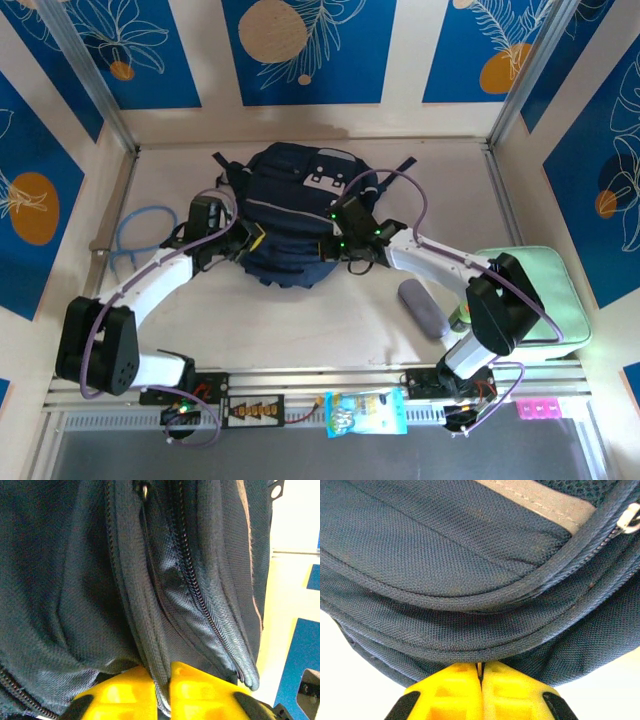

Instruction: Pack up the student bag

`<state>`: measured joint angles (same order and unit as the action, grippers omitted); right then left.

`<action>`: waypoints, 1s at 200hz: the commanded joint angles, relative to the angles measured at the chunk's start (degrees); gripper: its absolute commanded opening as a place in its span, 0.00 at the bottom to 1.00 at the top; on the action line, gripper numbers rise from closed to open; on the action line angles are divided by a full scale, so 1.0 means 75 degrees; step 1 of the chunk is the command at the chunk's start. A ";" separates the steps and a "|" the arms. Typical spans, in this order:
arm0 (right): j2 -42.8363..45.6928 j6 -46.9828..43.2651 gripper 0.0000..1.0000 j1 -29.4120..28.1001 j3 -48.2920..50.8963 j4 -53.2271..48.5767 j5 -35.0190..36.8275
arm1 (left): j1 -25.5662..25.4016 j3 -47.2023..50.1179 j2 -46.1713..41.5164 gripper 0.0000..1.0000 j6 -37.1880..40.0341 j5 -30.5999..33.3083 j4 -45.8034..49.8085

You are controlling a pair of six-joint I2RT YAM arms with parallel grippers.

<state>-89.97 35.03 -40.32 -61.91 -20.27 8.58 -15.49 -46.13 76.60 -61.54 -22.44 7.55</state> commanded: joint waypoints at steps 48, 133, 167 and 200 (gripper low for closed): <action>0.0314 -0.1120 0.00 0.0383 -0.0796 0.0105 -0.1395 | -0.0373 -0.1635 -0.0801 0.61 0.5217 0.0746 0.3435; 0.0427 -0.1248 0.00 0.0534 -0.0929 0.0107 -0.1924 | -0.1406 -0.2808 0.0342 0.62 0.9369 0.0706 0.3010; 0.0465 -0.1171 0.00 0.0579 -0.0878 0.0165 -0.2103 | -0.1582 -0.2899 0.0738 0.59 1.0650 0.0110 0.2950; 0.0426 -0.1096 0.00 0.0605 -0.0853 0.0288 -0.2297 | -0.1703 -0.2806 0.0992 0.53 1.1829 0.0179 0.2862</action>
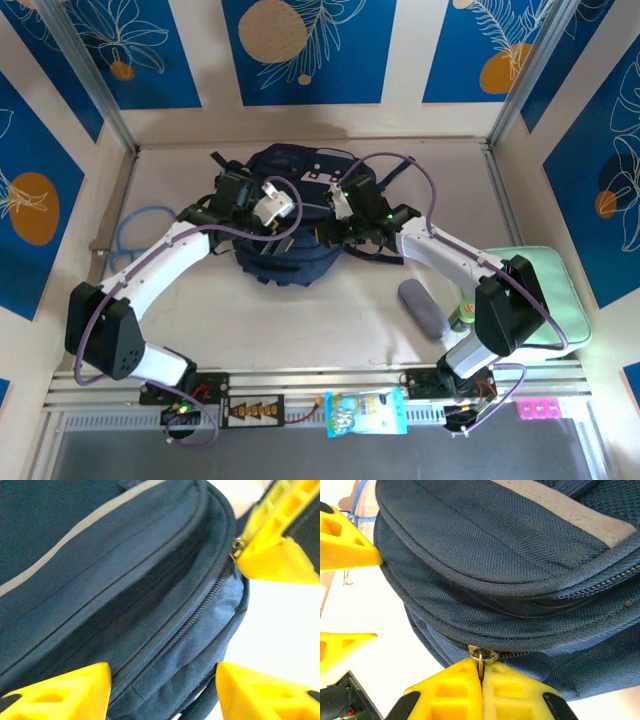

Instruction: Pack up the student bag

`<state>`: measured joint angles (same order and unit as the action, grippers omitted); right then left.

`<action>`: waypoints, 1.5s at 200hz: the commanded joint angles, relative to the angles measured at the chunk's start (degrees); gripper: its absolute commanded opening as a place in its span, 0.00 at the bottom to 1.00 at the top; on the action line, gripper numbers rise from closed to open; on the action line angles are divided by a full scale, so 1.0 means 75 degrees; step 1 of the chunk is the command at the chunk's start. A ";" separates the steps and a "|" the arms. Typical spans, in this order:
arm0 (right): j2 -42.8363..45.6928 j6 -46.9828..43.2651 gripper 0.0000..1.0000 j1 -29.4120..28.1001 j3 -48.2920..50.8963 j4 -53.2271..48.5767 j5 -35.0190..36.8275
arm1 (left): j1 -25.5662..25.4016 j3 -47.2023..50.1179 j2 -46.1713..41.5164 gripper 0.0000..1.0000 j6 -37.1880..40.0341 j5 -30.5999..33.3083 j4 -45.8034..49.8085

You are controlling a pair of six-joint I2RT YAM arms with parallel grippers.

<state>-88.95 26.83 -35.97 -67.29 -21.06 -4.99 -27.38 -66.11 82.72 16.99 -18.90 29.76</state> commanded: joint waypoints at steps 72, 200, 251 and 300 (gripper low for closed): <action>0.0208 -0.0143 0.00 0.0036 -0.0176 0.0291 -0.0750 | -0.0211 -0.0391 0.0741 0.42 0.2428 -0.0059 0.0040; 0.0030 -0.1727 0.04 0.0612 -0.0015 -0.1053 0.0029 | -0.0135 0.0310 -0.0308 0.00 0.2709 0.0127 -0.0643; -0.0225 -0.1737 0.06 0.0999 -0.0319 -0.1083 0.0430 | -0.0134 0.0437 -0.0429 0.00 0.2575 -0.0120 -0.0573; -0.0937 -0.1426 0.07 0.1445 -0.1004 -0.1453 0.0659 | -0.0135 0.0434 -0.0596 0.00 0.2574 -0.0365 -0.0177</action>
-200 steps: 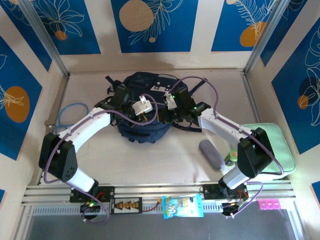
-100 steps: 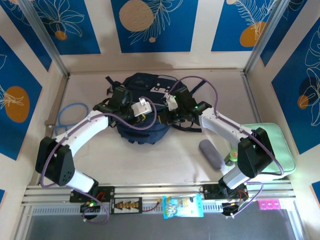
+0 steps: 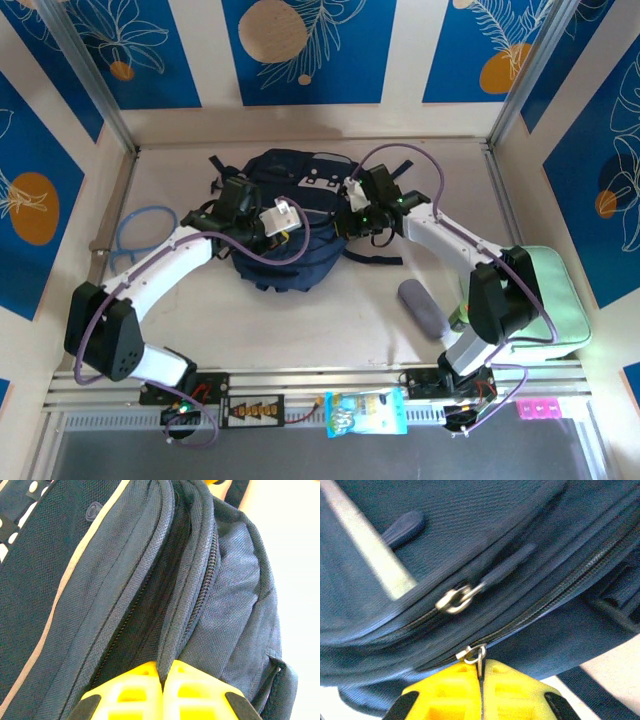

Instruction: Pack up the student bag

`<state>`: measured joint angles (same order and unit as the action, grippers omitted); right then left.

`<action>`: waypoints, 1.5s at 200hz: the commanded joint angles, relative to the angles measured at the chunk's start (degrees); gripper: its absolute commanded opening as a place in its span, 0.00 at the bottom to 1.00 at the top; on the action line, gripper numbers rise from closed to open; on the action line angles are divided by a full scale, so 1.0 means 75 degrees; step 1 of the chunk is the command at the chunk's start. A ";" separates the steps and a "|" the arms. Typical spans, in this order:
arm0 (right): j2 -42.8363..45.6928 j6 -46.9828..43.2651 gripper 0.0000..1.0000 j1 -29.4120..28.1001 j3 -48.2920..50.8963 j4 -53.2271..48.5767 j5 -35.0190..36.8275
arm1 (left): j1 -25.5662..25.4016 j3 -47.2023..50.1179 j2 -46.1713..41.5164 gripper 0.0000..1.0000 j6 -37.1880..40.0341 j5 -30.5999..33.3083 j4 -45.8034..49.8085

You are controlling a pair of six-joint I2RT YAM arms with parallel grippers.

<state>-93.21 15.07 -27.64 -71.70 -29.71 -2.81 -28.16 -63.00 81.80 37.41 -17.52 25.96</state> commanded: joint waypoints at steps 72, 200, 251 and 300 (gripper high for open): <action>-0.1418 0.0331 0.10 0.1272 -0.1197 0.0102 -0.0211 | -0.0030 0.0052 -0.0558 0.00 -0.0154 -0.0932 0.0839; -0.0548 0.1058 0.39 0.1469 -0.0781 -0.0016 -0.0902 | -0.0030 0.0127 -0.0851 0.17 -0.0615 -0.0987 0.0713; 0.1429 0.1145 0.68 0.1679 0.0899 0.0549 -0.1697 | -0.0047 0.0052 -0.1609 0.68 -0.1398 -0.0737 0.0793; 0.2020 0.1665 0.81 0.1443 0.1754 0.1565 -0.1760 | -0.0089 0.0003 -0.1310 0.85 -0.0705 -0.0030 0.0020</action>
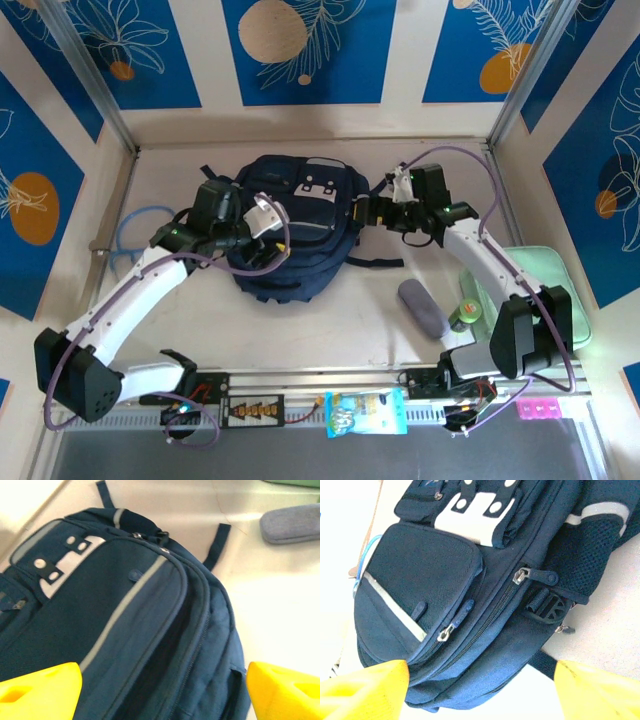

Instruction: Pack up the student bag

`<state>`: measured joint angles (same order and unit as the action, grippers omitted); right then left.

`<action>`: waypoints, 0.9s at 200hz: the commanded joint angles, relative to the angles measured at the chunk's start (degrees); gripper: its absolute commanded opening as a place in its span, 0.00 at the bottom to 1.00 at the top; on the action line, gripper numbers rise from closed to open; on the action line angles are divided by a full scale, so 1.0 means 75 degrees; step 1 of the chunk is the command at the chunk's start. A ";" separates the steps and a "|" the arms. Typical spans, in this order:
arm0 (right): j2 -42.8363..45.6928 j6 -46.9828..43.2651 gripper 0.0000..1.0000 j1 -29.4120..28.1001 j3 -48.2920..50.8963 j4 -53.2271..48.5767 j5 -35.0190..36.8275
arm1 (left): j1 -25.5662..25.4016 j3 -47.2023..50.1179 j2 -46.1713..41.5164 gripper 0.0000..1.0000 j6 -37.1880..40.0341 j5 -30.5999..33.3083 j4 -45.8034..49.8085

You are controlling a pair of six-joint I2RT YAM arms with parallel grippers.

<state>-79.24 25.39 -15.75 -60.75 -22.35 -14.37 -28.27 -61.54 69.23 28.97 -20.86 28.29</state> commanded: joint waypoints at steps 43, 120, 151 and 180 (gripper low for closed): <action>0.0136 0.0431 0.82 -0.0288 0.0308 0.0765 -0.0132 | -0.0068 -0.1308 0.1833 0.76 0.1629 0.0795 0.0794; 0.0066 0.0643 0.82 -0.0355 0.0436 0.0825 -0.0219 | -0.0055 -0.2482 0.3186 0.68 0.2573 0.0122 0.2595; -0.0046 0.0752 0.81 -0.0373 0.0389 0.0893 -0.0355 | -0.0057 -0.2201 0.3178 0.58 0.2452 0.0396 0.1793; -0.0076 0.0807 0.81 -0.0385 0.0378 0.0986 -0.0393 | -0.0061 -0.2216 0.3231 0.36 0.2398 0.0622 0.1606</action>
<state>-79.37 30.55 -18.22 -58.35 -16.29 -15.49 -28.32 -78.41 92.88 46.52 -17.41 42.35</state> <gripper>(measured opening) 0.807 0.415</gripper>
